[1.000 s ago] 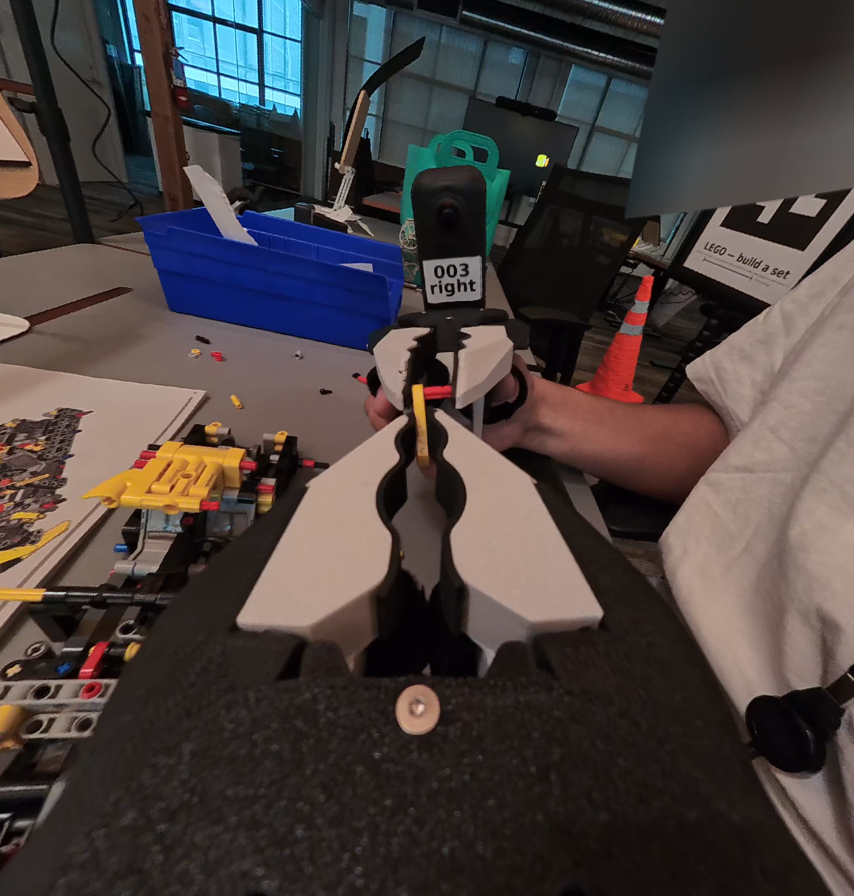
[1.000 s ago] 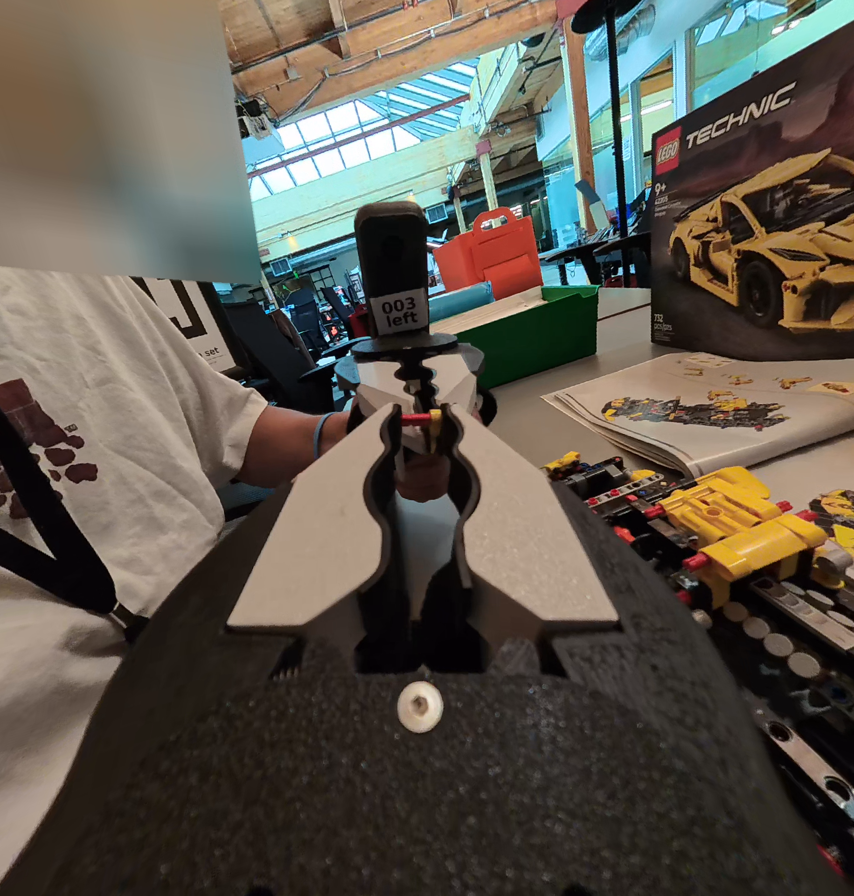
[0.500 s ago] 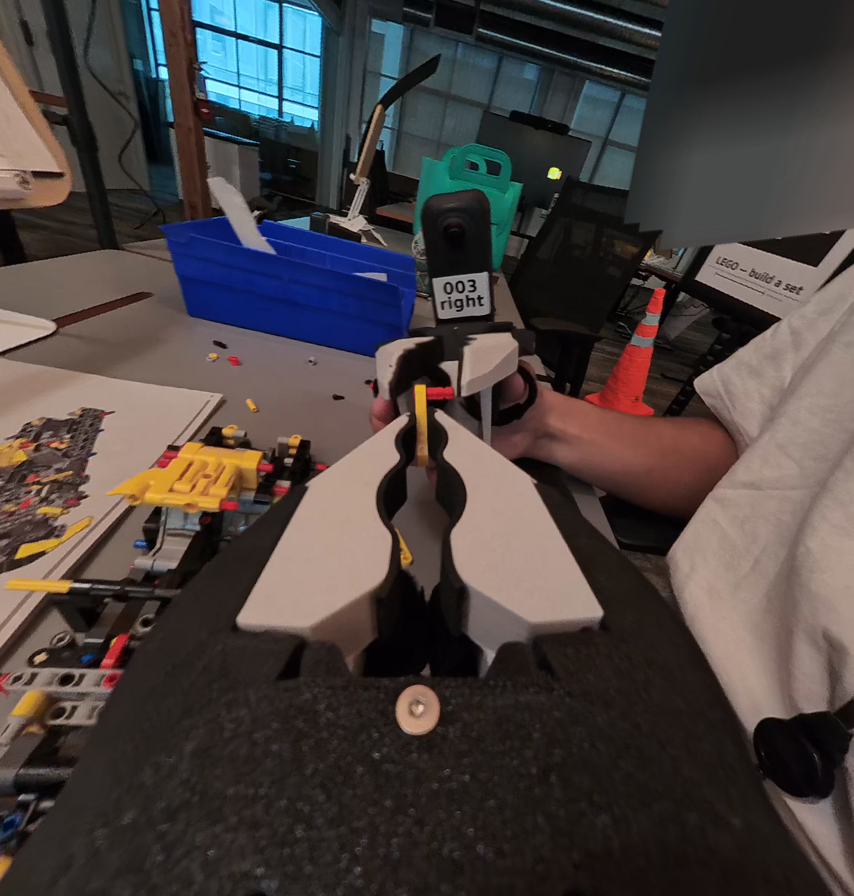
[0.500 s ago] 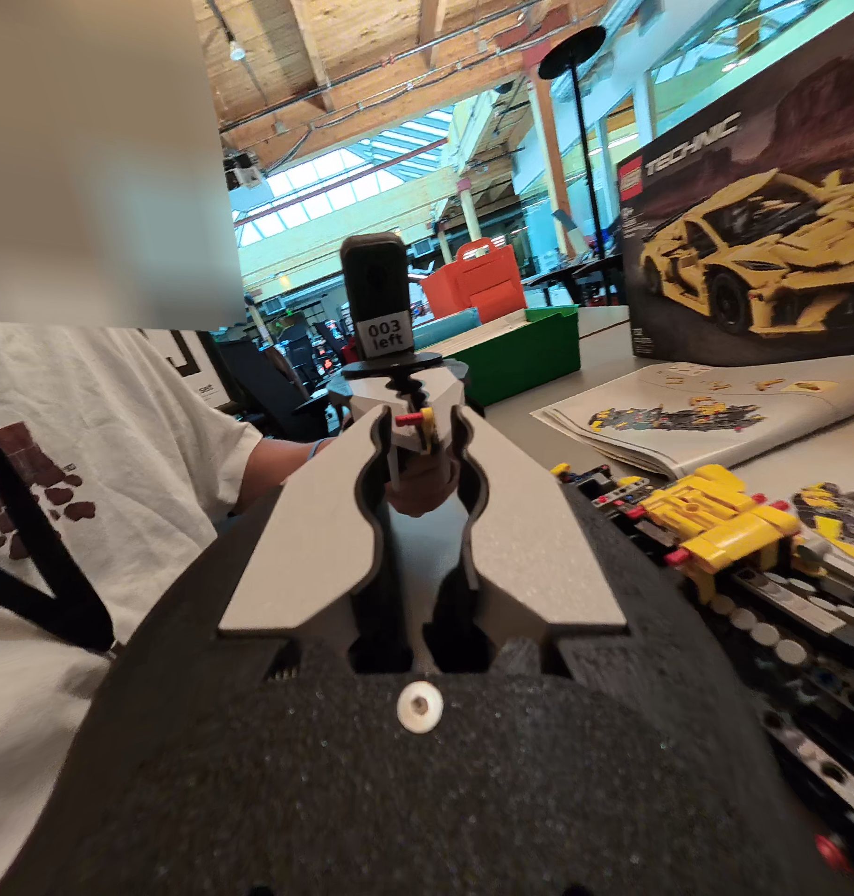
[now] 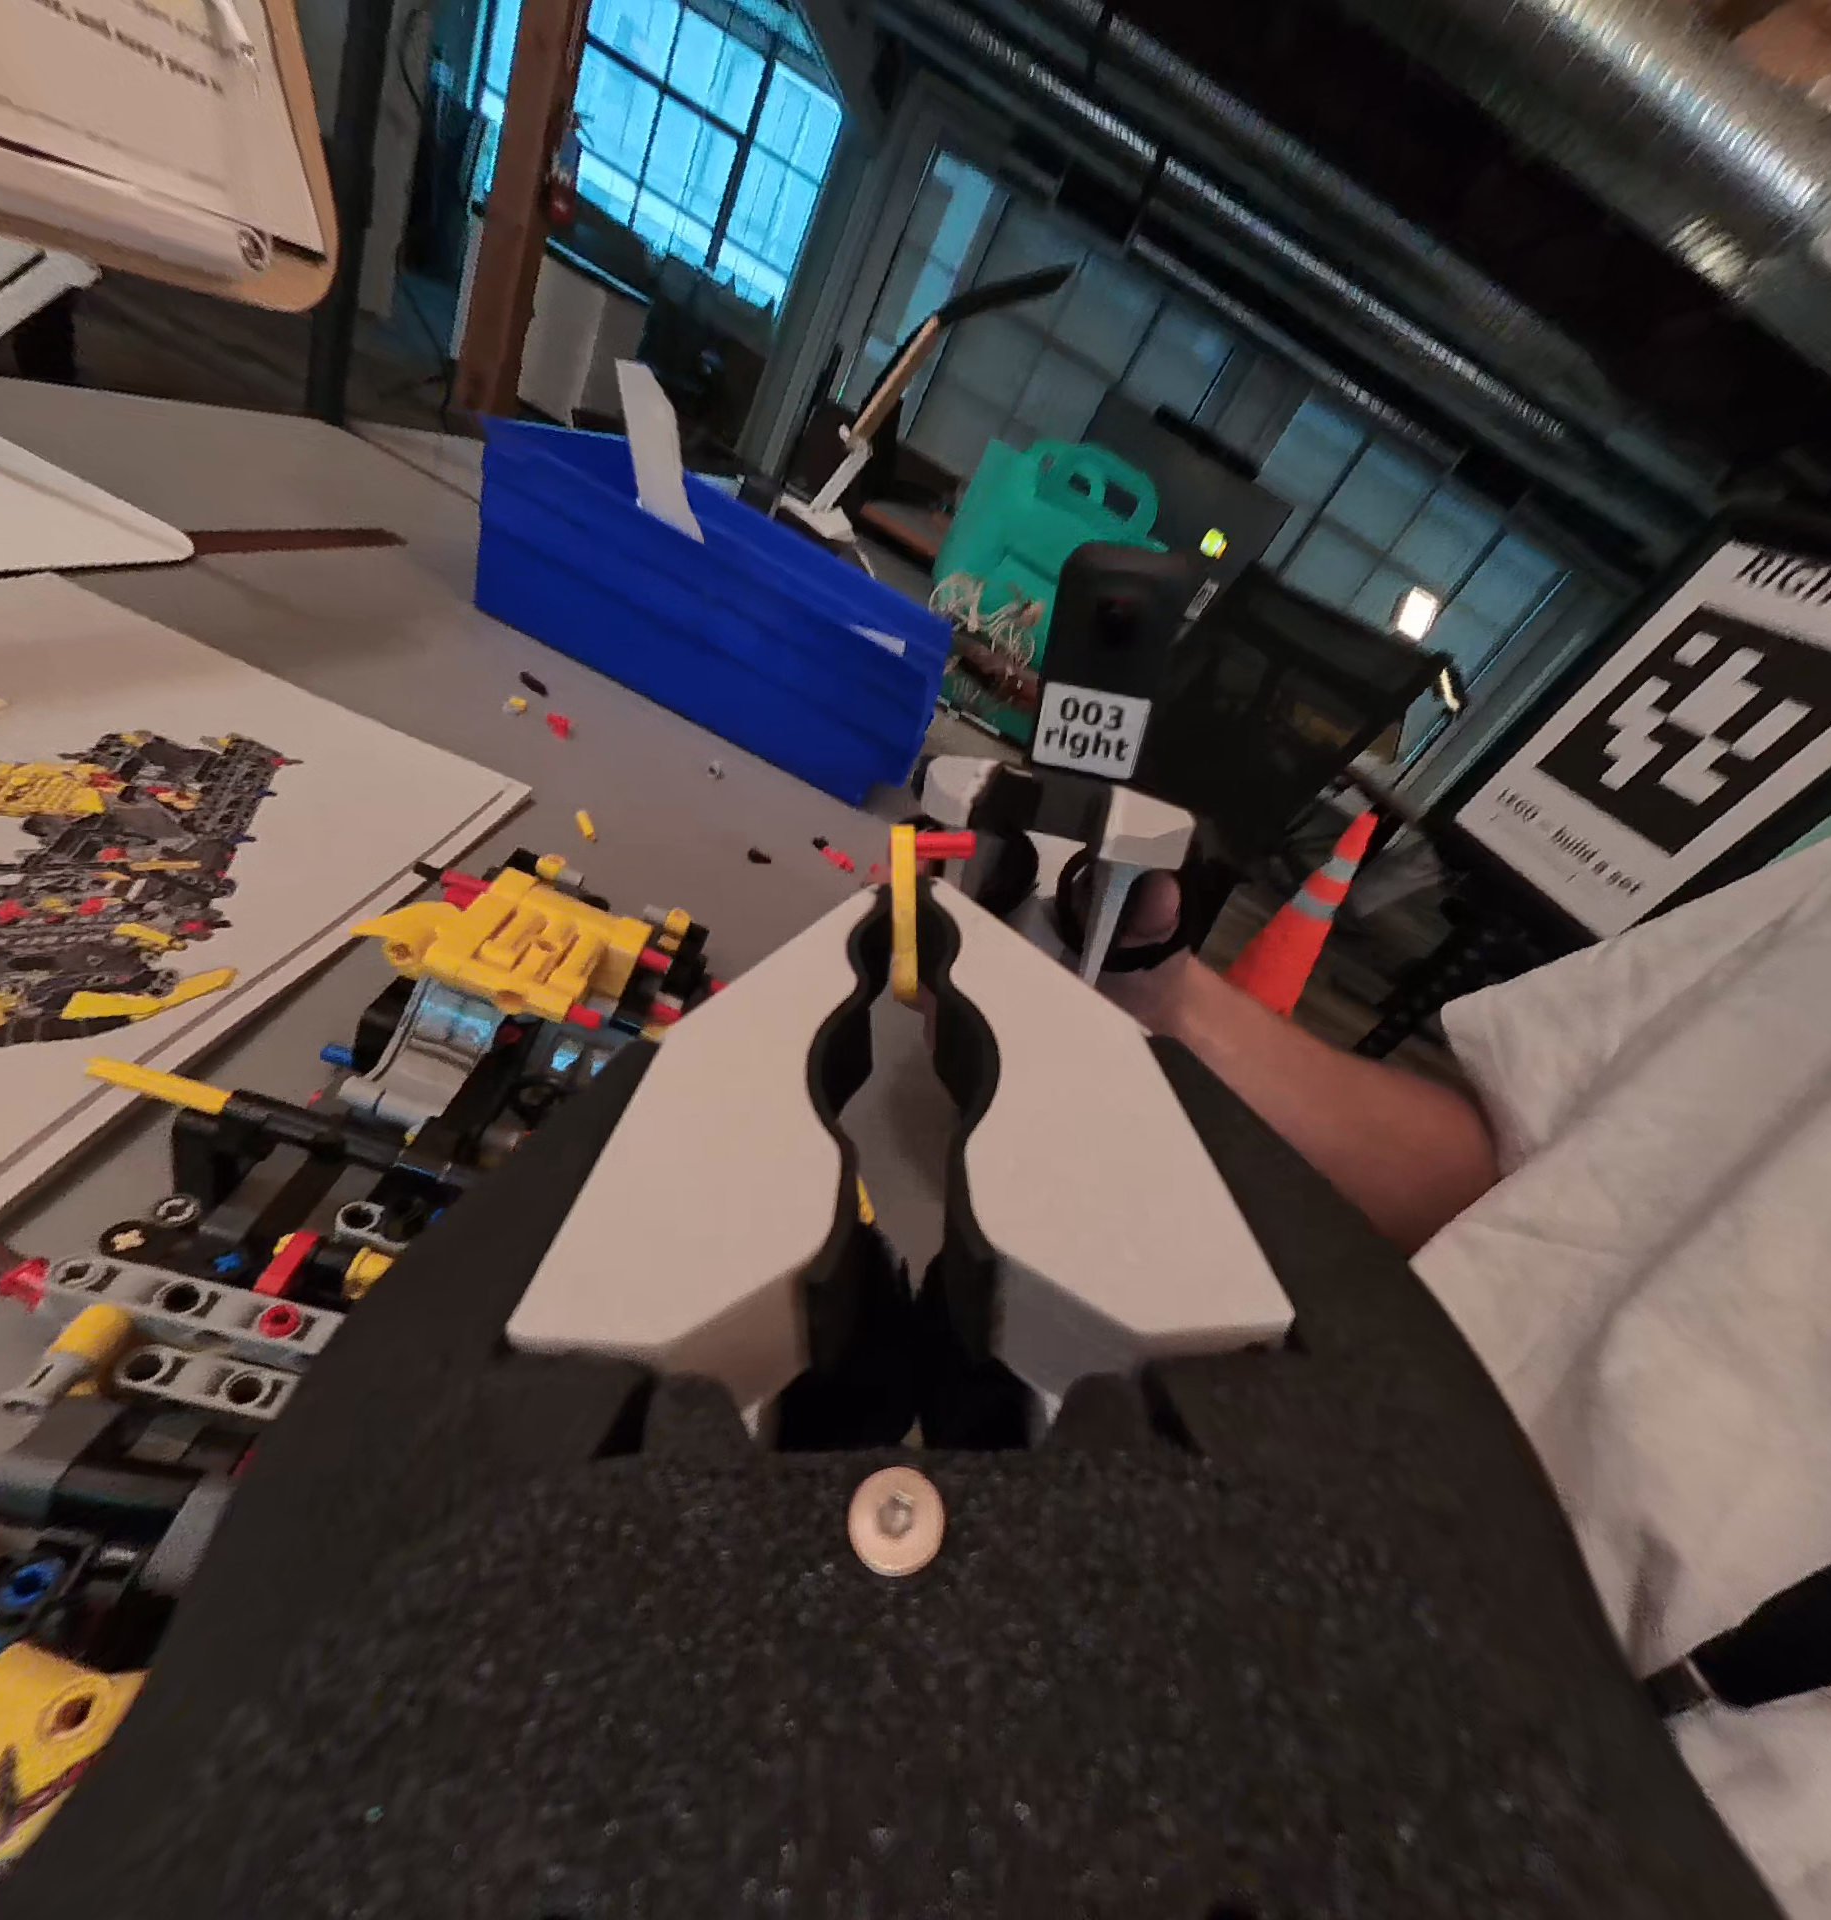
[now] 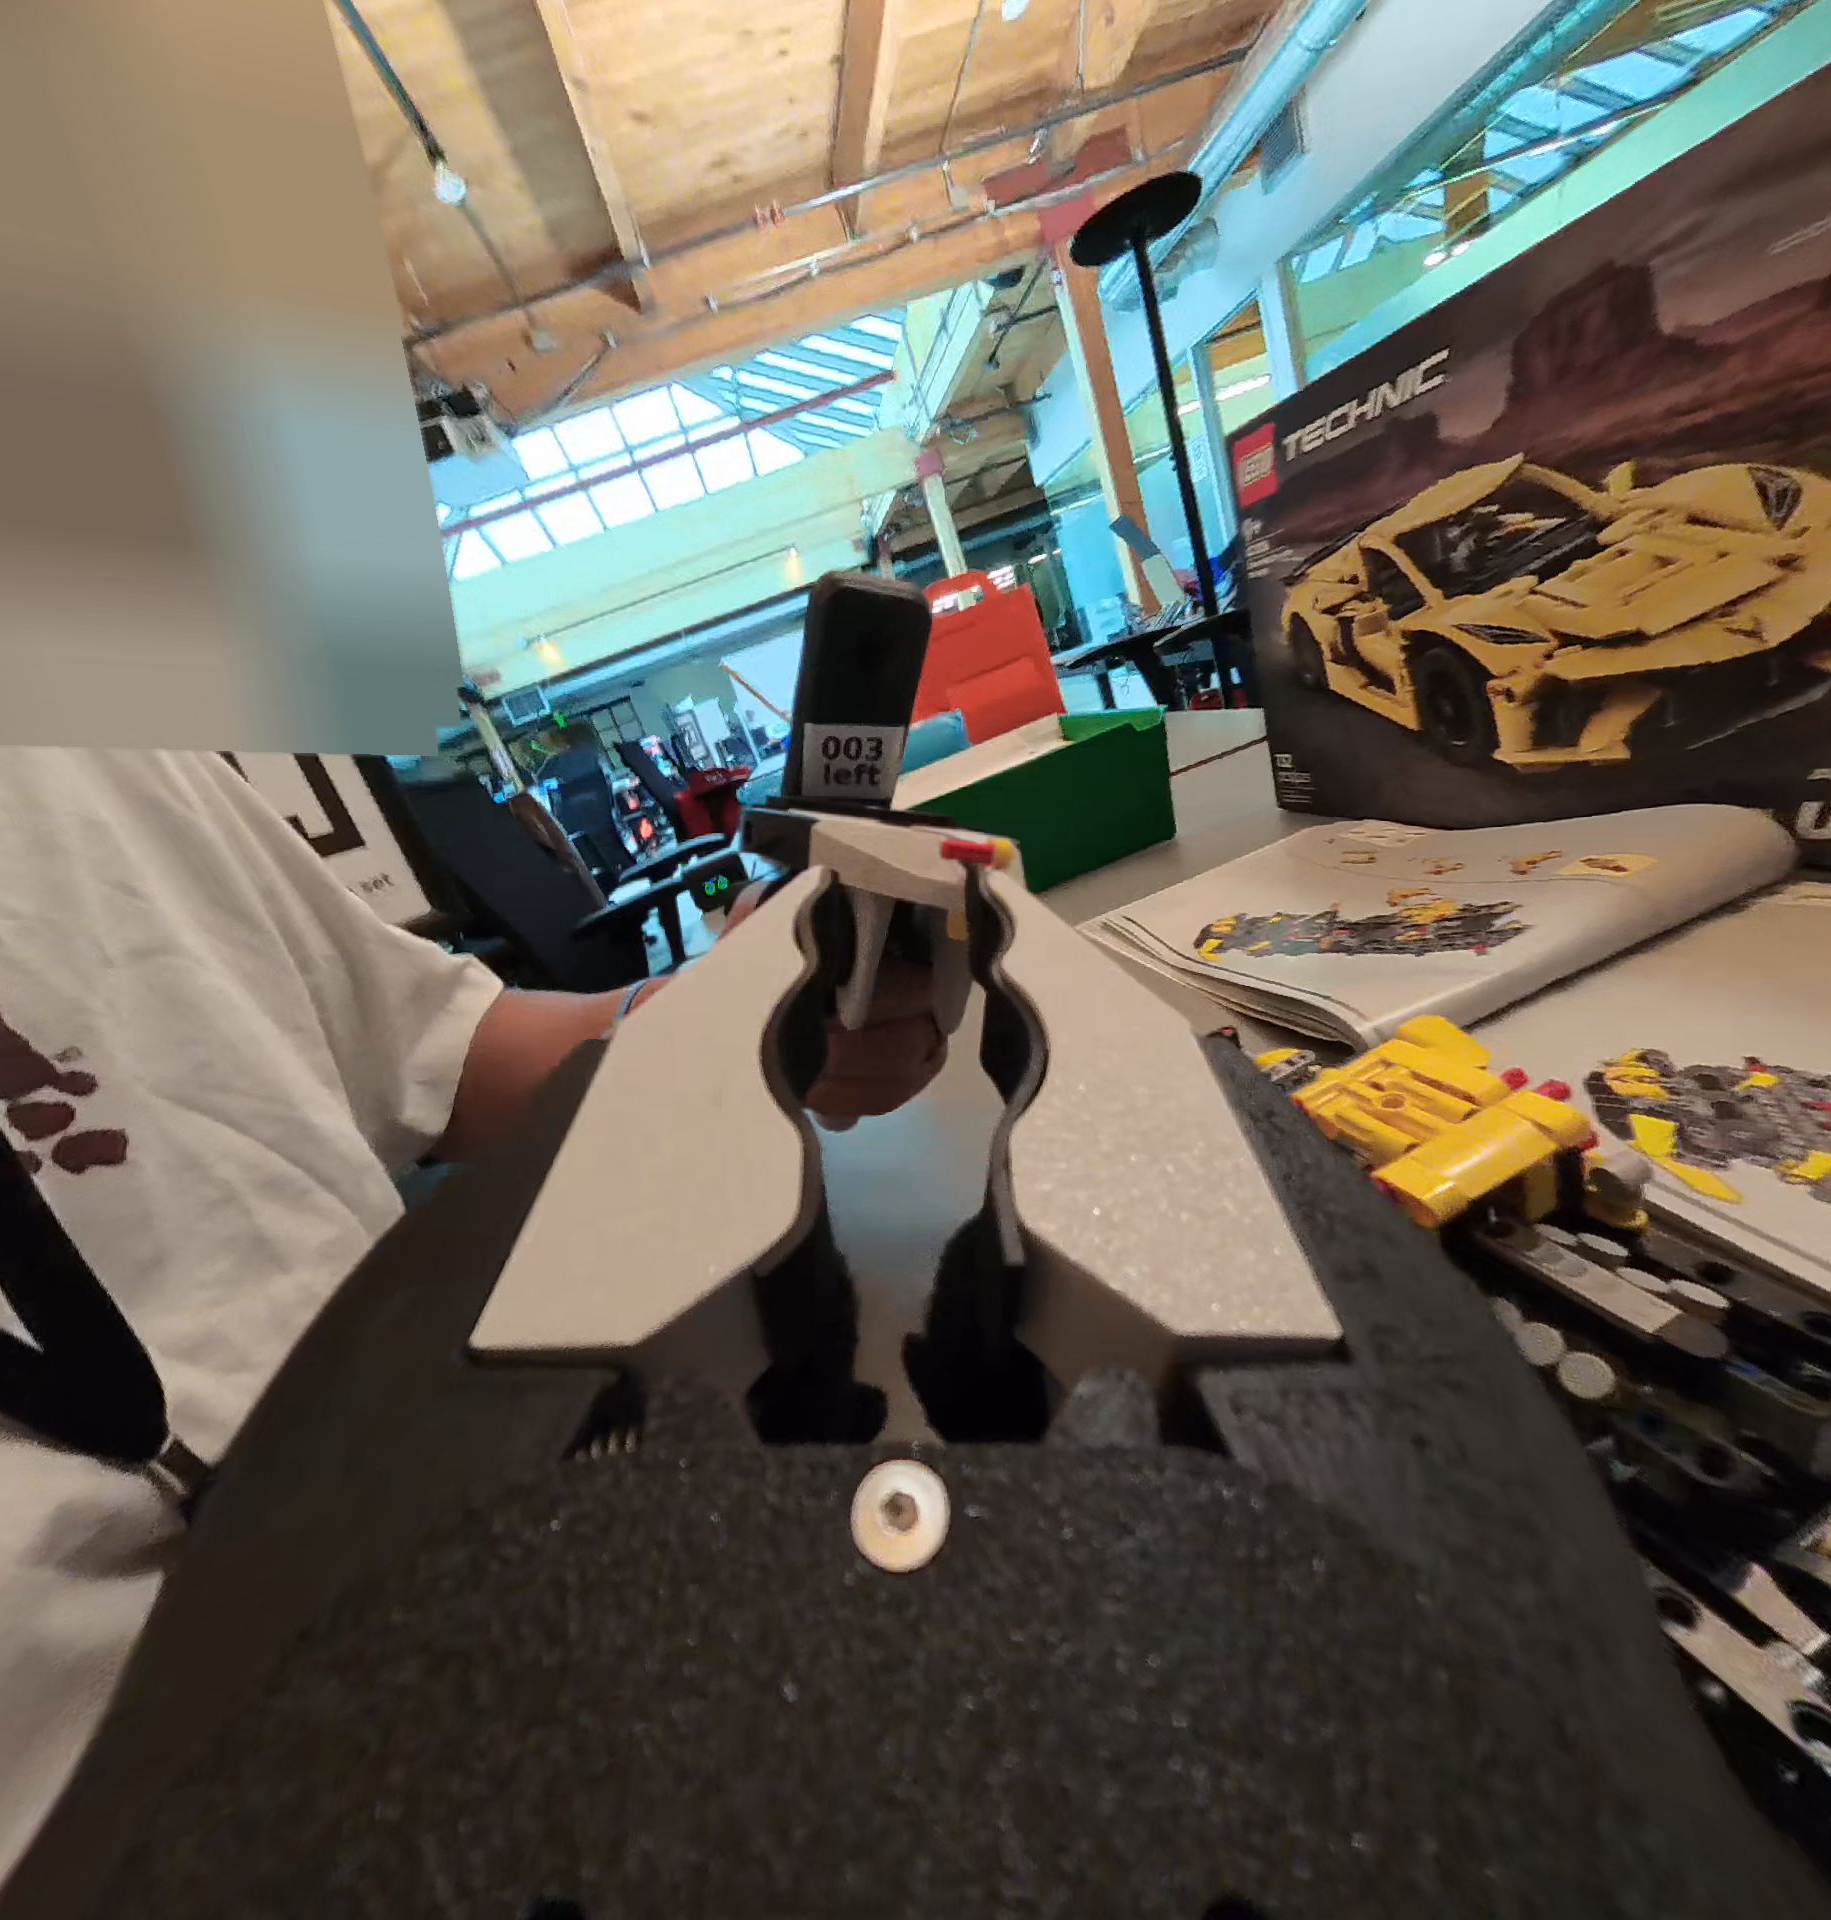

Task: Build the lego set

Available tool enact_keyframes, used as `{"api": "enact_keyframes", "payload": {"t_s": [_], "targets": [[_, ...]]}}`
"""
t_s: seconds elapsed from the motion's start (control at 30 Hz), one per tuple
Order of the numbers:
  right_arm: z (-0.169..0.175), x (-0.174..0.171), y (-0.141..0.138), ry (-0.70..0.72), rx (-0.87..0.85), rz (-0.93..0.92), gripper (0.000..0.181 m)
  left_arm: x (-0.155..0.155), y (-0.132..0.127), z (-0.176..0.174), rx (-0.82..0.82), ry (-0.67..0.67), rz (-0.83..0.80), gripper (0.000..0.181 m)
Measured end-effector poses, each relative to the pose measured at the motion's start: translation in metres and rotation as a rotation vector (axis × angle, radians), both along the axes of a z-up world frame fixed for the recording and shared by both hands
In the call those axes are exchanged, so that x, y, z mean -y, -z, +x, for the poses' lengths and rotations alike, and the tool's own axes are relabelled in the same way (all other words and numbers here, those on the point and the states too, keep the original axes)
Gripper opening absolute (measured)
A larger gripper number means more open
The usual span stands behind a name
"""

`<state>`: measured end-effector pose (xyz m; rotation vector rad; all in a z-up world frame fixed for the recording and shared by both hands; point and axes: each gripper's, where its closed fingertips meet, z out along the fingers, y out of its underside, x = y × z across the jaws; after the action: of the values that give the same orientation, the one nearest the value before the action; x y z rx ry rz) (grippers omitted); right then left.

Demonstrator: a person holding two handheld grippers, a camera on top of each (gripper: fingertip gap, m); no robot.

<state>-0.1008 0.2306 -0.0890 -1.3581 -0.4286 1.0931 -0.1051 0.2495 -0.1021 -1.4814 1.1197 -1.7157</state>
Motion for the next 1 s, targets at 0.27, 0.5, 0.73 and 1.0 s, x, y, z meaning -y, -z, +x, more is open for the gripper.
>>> {"api": "enact_keyframes", "payload": {"t_s": [0.27,0.5,0.73,1.0], "targets": [[0.007,-0.016,0.028,0.110,0.135,-0.150,0.016,-0.026,0.021,0.004,-0.153,-0.246,0.280,0.004],[0.010,-0.023,0.032,0.144,0.112,-0.214,0.016,-0.018,0.032,0.009,-0.235,-0.321,0.665,0.003],[0.017,-0.001,0.061,0.063,0.448,-0.230,0.015,-0.002,0.067,0.013,-0.380,-0.151,0.575,0.003],[0.007,-0.004,0.064,0.076,0.498,-0.240,0.018,0.002,0.066,0.015,-0.366,-0.132,0.552,0.003]]}}
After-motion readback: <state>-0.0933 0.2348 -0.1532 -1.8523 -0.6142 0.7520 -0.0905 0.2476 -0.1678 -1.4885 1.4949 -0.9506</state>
